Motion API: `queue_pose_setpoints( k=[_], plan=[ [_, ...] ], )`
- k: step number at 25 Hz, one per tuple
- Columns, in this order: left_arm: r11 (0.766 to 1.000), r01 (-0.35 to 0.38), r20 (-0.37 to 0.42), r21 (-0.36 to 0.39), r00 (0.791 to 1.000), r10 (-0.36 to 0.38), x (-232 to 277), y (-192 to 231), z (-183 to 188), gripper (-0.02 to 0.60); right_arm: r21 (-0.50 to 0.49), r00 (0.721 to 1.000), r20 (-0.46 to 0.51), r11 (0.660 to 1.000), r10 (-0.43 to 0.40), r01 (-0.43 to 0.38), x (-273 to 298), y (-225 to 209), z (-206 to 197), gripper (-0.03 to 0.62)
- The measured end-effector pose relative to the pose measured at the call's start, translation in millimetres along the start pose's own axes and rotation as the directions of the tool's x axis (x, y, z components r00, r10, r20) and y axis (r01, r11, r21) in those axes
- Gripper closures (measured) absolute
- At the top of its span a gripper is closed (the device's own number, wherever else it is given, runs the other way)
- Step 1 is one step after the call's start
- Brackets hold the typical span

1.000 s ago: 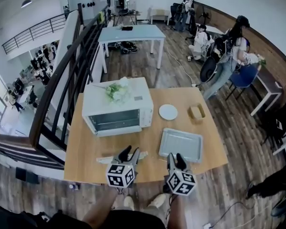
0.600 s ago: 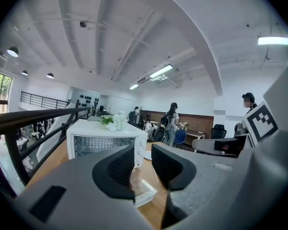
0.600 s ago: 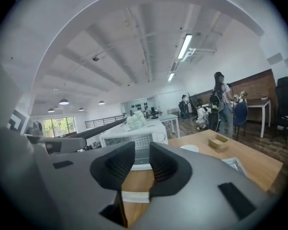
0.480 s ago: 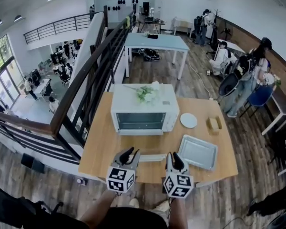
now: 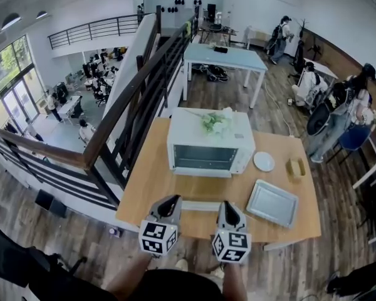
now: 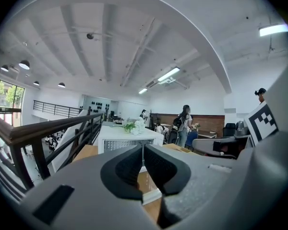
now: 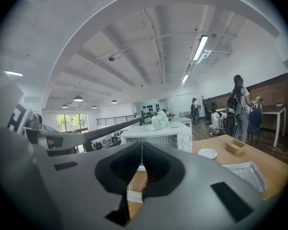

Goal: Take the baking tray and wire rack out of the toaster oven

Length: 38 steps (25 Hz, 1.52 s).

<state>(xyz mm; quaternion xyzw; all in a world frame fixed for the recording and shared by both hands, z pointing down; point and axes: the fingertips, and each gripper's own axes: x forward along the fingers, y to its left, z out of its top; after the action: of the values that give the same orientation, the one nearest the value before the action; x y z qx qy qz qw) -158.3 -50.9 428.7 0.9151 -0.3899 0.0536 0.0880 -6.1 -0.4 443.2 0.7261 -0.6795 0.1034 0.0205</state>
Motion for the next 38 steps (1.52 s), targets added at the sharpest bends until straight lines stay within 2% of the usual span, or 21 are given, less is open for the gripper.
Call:
queue_pose_setpoints(
  k=[21,38],
  plan=[
    [1.0,0.014,-0.009,-0.007,1.0,-0.014,5.6,6.8,-6.4,0.577,-0.022,0.999,-0.038,1.0,-0.003,0.002,8.9,3.0,-3.1,0.597],
    [0.999,0.035,-0.014,0.001,0.999,-0.035,13.1,6.5,-7.8,0.577,-0.035,1.0,0.001,0.999,-0.005,0.005,13.7,2.8,-1.6,0.597]
  ],
)
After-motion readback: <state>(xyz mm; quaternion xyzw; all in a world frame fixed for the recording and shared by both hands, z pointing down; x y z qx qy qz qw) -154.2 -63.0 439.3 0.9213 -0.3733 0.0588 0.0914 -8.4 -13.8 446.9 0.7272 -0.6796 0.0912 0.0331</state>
